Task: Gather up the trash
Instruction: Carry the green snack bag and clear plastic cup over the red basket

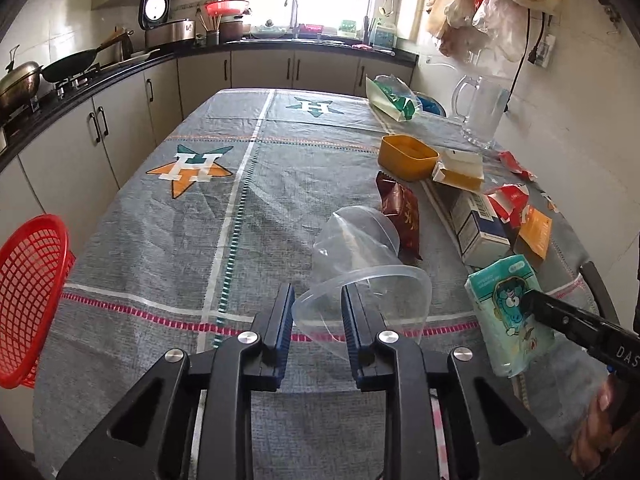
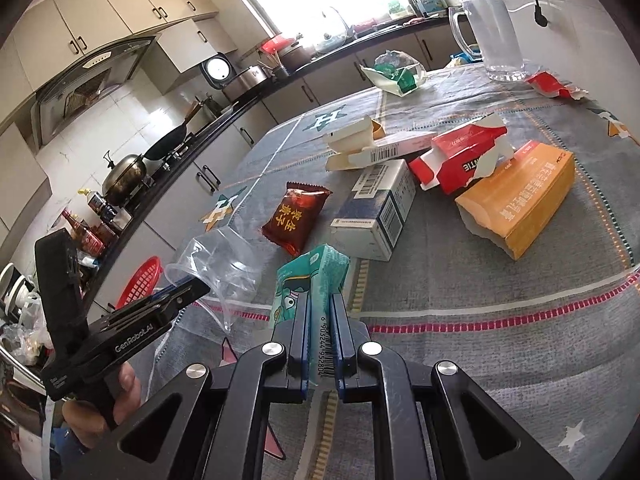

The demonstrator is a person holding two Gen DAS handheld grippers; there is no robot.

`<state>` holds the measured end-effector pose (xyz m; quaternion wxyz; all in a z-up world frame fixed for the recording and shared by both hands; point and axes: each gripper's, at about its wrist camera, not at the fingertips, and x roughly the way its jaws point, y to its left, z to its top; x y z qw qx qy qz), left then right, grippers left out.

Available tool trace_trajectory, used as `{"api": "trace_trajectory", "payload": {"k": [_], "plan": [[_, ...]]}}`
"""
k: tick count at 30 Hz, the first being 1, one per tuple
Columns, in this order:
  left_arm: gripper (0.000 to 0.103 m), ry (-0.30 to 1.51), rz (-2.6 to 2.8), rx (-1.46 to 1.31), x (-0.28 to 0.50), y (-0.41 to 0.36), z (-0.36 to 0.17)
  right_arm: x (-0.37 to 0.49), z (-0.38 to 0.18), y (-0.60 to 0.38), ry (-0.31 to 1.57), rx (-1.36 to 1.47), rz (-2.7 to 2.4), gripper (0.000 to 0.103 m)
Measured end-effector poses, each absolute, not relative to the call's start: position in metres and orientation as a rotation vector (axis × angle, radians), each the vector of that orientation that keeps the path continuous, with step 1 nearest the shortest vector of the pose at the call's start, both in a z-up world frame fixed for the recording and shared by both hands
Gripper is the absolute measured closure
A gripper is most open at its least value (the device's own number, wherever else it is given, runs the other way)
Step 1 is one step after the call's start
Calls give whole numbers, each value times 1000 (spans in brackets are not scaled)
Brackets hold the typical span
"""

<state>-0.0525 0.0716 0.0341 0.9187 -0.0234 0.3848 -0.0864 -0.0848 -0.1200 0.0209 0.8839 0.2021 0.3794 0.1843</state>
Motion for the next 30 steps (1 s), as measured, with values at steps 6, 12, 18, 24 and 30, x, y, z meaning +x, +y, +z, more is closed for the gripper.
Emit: {"api": "trace_trajectory", "payload": {"k": [6,12,18,24,30], "plan": [[99,751,-172,-68,-57,77,41,-84,22,-120,786,422,389,93],[99,703,-171,-87,-71,87,58,-87,31,-116,767,414,401,93],[99,663,-157,-91,-85,98,73,-88,38,-106,759,396,413,93],[99,648,-142,-94,-96,110,77,-86,42,-93,764,376,435,93],[99,639,-113,-96,-105,123,77,-84,46,-75,768,345,464,93]]}}
